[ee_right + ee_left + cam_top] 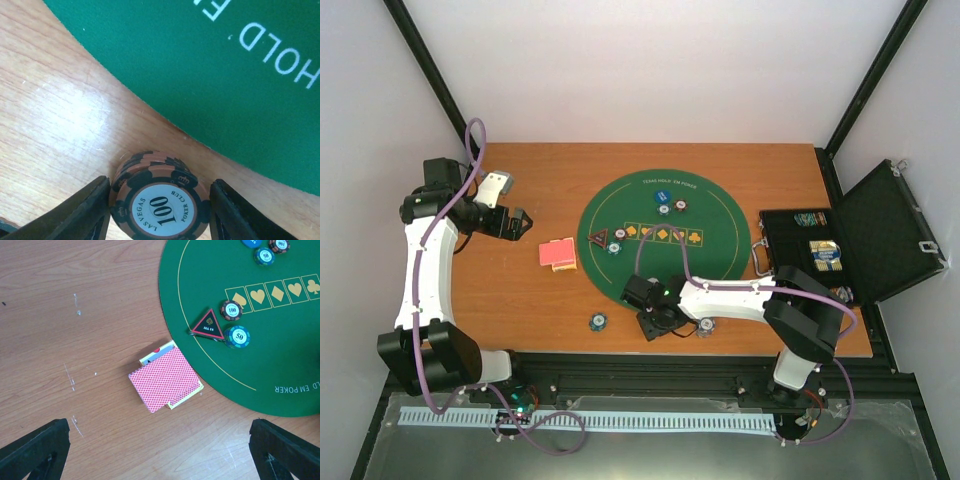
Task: Distribute texas hold em gaming equipment
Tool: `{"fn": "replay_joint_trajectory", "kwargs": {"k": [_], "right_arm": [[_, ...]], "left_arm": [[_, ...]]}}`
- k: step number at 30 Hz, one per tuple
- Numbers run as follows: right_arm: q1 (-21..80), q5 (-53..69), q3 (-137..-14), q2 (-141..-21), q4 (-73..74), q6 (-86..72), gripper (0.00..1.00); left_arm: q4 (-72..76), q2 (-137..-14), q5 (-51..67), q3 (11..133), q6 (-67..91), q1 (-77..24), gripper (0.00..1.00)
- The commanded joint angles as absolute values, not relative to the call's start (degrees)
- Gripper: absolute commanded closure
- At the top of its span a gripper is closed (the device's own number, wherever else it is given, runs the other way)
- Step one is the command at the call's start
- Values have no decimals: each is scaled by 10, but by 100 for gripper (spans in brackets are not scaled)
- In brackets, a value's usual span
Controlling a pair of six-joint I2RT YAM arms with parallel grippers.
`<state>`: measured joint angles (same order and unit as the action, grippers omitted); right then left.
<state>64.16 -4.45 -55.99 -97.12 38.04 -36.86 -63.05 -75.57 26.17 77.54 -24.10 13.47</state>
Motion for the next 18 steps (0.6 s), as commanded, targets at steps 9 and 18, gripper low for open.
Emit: {"fn": "replay_joint_trajectory", "kwargs": {"k": [9,18], "right_arm": [[648,-56,-577,-957,390,-367,59],[648,-60,-580,-939,404,-367,68]], "left_arm": [[-634,-752,268,781,-252,139,0],[-636,-749,270,779,-252,140,0]]}}
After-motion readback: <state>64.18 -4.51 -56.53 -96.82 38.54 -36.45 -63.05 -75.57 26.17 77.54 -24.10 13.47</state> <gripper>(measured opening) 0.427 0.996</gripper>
